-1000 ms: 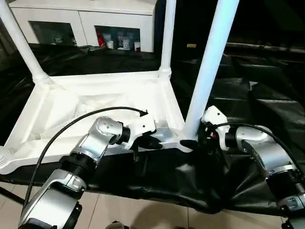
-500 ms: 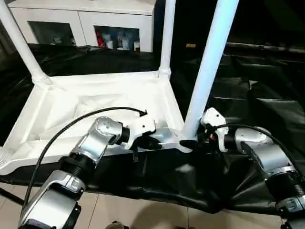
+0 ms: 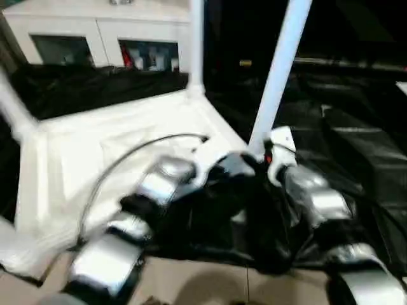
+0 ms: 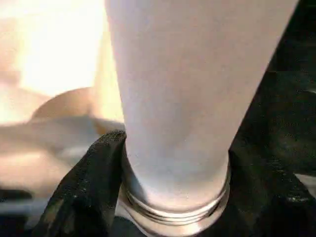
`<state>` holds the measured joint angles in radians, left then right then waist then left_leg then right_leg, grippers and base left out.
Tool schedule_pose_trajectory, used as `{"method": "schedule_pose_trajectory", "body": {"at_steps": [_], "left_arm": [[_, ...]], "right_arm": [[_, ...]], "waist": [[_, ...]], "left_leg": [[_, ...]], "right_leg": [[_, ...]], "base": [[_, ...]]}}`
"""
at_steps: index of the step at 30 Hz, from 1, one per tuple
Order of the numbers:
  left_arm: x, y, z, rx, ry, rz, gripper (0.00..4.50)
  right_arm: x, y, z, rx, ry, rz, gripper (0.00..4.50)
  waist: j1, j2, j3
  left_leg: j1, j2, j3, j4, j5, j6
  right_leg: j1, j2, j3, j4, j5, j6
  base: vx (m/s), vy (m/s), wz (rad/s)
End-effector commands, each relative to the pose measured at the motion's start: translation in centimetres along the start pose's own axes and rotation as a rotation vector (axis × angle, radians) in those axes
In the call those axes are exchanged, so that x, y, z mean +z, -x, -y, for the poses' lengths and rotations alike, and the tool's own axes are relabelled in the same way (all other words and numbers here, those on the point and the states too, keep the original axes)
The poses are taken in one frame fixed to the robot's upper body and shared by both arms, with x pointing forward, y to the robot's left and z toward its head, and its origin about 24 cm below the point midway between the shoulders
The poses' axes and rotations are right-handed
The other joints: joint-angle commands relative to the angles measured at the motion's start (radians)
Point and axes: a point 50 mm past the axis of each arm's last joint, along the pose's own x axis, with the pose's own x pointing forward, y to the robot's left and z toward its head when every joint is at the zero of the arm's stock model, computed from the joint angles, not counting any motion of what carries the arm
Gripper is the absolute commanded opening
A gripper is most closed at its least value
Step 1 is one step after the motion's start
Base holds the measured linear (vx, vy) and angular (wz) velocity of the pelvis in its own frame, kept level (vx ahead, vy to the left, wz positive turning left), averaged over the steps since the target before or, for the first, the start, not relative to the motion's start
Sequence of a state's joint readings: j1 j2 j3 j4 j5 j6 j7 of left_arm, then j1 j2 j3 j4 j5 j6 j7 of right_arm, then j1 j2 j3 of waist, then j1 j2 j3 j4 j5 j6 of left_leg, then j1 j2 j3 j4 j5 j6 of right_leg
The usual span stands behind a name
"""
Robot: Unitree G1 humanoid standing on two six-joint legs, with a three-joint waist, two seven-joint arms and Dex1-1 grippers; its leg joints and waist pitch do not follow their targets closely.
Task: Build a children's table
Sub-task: Rotate leg to tighten
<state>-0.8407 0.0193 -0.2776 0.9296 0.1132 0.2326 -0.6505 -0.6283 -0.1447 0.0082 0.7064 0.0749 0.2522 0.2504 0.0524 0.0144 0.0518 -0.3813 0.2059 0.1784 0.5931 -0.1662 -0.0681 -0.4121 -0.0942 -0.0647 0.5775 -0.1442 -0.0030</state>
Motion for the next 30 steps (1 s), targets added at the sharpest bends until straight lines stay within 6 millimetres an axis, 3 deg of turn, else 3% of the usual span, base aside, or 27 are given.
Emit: {"method": "schedule_pose_trajectory", "body": {"at_steps": [1, 4, 6, 12, 14, 16, 20, 25, 30], "left_arm": [[0.2, -0.5, 0.1, 0.051, -0.006, -0.013, 0.00], [0.4, -0.8, 0.4, 0.048, -0.026, -0.017, 0.00], [0.3, -0.8, 0.3, 0.050, -0.042, -0.022, 0.00], [-0.2, -0.2, -0.5, 0.045, -0.084, -0.020, 0.00], [-0.7, 0.6, -0.9, 0.001, -0.128, -0.005, 0.00], [-1.1, 1.1, -1.3, -0.012, -0.146, -0.008, 0.00], [-2.1, 2.9, -1.7, -0.142, -0.236, 0.019, 0.00], [-2.8, 4.5, -1.0, -0.323, -0.256, 0.026, 0.00], [-3.2, 5.5, -0.2, -0.438, -0.281, 0.007, 0.00]], "right_arm": [[-1.5, -0.6, -2.0, 0.034, 0.040, -0.072, 2.73], [-1.2, -1.0, -2.7, 0.053, 0.018, -0.064, 2.73], [-1.0, -1.0, -2.7, 0.055, -0.020, -0.044, 3.29], [0.4, -0.9, -1.6, 0.070, -0.058, 0.047, 3.80], [1.0, -0.3, -0.9, 0.151, -0.057, 0.080, 3.95], [1.2, 0.2, -0.5, 0.208, -0.033, 0.092, 4.24], [1.4, 2.4, 0.8, 0.384, 0.098, 0.094, 4.24], [0.6, 4.6, 1.8, 0.559, 0.251, 0.025, 4.24], [0.2, 5.6, 1.8, 0.666, 0.276, -0.026, 4.24]], "waist": [[-0.002, -0.012, -0.068], [-0.001, -0.009, -0.066], [-0.002, -0.009, -0.064], [-0.009, -0.010, -0.063], [-0.011, -0.014, -0.063], [-0.011, -0.012, -0.066], [0.000, -0.021, -0.067], [0.010, -0.018, -0.069], [0.021, -0.015, -0.073]], "left_leg": [[0.022, 0.001, -0.002, -0.072, -0.327, 0.010], [0.020, 0.001, -0.003, -0.074, -0.330, 0.026], [0.023, 0.003, -0.006, -0.076, -0.357, 0.022], [0.022, 0.003, -0.010, -0.079, -0.393, 0.025], [0.018, 0.002, -0.010, -0.079, -0.392, 0.033], [0.013, 0.005, -0.011, -0.080, -0.367, 0.036], [0.006, 0.011, -0.006, -0.079, -0.306, 0.064], [0.009, 0.019, 0.000, -0.076, -0.251, 0.069], [0.012, 0.025, 0.001, -0.075, -0.215, 0.068]], "right_leg": [[0.039, -0.039, 0.018, -0.088, -0.462, -0.141], [0.040, -0.037, 0.015, -0.094, -0.477, -0.126], [0.039, -0.038, 0.012, -0.096, -0.504, -0.118], [0.037, -0.040, 0.007, -0.103, -0.544, -0.103], [0.041, -0.040, 0.008, -0.101, -0.545, -0.100], [0.044, -0.043, 0.010, -0.097, -0.512, -0.109], [0.051, -0.043, 0.017, -0.084, -0.415, -0.141], [0.050, -0.045, 0.025, -0.067, -0.330, -0.195], [0.051, -0.041, 0.027, -0.048, -0.226, -0.236]], "base": [[0.000, 0.000, 0.00], [0.000, 0.000, 0.00], [0.000, 0.000, 0.00], [0.000, 0.000, 0.00], [0.000, 0.000, 0.00], [0.000, 0.000, 0.00], [0.000, 0.000, 0.00], [0.000, 0.000, 0.00], [0.000, 0.000, 0.00]]}}
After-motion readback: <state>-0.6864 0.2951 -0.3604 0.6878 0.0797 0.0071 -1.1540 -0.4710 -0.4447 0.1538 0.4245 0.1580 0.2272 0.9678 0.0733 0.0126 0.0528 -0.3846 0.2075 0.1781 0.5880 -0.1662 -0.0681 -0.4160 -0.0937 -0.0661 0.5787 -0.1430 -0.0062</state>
